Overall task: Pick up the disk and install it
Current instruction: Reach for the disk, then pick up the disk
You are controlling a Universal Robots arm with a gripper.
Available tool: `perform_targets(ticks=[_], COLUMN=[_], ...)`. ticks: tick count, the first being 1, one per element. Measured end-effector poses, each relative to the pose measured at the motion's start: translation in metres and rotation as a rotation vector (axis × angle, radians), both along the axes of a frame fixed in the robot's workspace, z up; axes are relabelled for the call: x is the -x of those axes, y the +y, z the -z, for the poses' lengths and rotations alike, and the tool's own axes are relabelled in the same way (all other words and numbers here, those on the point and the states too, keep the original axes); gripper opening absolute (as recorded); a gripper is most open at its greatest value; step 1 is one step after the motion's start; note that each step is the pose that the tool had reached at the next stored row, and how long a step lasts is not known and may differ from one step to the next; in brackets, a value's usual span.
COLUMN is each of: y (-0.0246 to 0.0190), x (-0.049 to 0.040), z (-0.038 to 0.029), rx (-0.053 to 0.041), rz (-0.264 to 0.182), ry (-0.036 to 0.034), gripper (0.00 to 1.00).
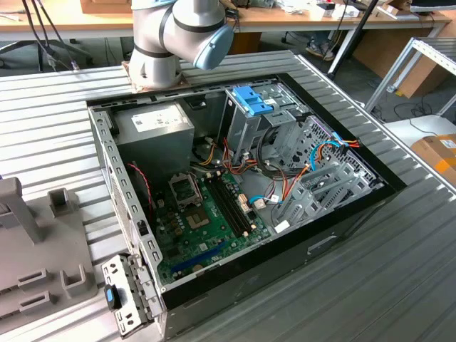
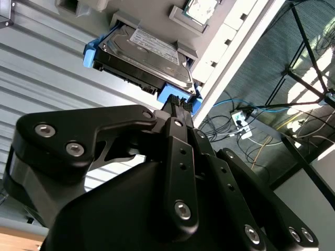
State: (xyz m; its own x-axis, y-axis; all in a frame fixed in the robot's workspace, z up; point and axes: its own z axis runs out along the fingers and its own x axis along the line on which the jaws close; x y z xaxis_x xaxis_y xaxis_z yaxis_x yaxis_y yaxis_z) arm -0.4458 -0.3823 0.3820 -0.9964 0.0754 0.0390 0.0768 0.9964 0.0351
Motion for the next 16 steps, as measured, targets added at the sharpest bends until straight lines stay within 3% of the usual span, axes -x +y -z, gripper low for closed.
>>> perform_targets(ticks=[16], y=[0.0025], x=[0.0], z=[0.0001], rx=[0.0], rz=[0.0], ry=[0.0], gripper=[0.11])
